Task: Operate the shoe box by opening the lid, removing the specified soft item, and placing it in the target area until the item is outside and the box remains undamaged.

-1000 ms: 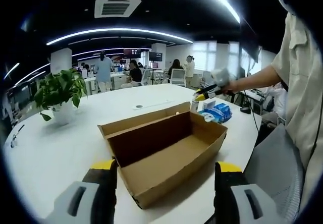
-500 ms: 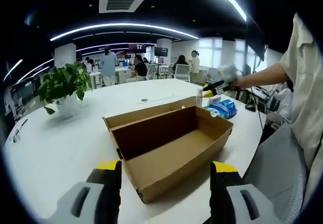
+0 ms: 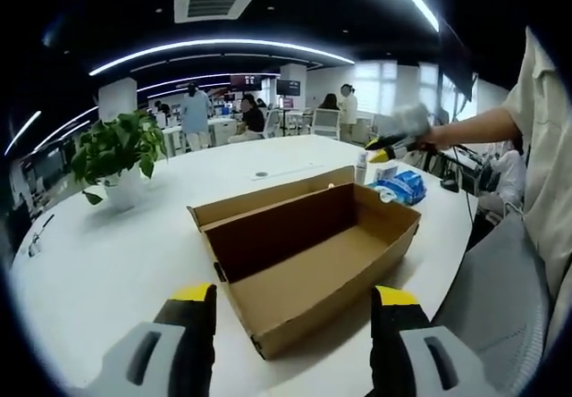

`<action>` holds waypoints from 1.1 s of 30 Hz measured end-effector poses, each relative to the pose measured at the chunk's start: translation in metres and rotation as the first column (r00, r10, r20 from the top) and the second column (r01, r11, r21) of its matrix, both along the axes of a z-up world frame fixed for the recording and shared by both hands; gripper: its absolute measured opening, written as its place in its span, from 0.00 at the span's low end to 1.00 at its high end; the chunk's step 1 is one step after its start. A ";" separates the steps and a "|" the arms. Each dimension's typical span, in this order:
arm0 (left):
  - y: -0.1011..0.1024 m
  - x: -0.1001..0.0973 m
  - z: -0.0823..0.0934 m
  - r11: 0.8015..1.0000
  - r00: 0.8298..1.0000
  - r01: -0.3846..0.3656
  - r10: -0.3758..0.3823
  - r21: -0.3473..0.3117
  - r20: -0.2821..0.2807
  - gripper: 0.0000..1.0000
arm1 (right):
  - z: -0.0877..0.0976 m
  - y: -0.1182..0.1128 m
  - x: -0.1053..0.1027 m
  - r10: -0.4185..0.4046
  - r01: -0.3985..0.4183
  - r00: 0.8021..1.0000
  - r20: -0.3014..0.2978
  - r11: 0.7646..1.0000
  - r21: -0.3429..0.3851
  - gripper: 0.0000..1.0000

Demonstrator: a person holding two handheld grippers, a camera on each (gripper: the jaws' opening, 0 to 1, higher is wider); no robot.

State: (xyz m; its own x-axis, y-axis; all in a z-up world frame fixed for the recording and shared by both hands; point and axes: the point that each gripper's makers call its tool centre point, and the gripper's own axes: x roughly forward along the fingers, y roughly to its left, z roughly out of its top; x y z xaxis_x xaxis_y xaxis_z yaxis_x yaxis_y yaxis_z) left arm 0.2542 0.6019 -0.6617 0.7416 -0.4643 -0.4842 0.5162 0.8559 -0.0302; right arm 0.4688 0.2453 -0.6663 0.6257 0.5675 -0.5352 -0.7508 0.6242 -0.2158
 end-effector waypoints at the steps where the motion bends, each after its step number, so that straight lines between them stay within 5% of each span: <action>1: 0.001 0.000 0.000 1.000 1.000 -0.002 0.002 0.001 0.001 0.71 | 0.003 0.000 -0.001 -0.008 0.008 1.000 -0.001 1.000 0.004 0.41; 12: 0.013 0.005 -0.005 0.997 0.997 -0.072 0.072 0.015 -0.017 0.63 | 0.036 -0.004 0.007 -0.056 0.055 0.998 0.011 0.996 0.067 0.49; 18: 0.018 0.009 -0.009 0.993 0.992 -0.115 0.116 0.013 -0.043 0.55 | 0.051 -0.002 0.010 -0.072 0.075 0.996 -0.044 0.994 0.074 0.49; 26: 0.025 0.014 -0.011 0.984 0.982 -0.175 0.175 0.017 -0.065 0.50 | 0.061 0.012 0.009 -0.048 0.047 0.994 -0.094 0.999 -0.009 0.50; 33: 0.042 0.015 -0.015 0.962 0.955 -0.274 0.273 0.008 -0.116 0.43 | 0.070 0.031 0.016 -0.037 0.028 0.990 -0.138 0.997 -0.066 0.53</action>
State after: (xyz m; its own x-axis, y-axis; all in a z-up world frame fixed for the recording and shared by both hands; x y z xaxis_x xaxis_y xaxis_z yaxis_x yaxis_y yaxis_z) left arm 0.2696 0.6439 -0.6770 0.7806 -0.2553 -0.5705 0.2549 0.9635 -0.0824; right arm 0.4844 0.2768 -0.5968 0.5605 0.5102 -0.6524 -0.7558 0.6371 -0.1511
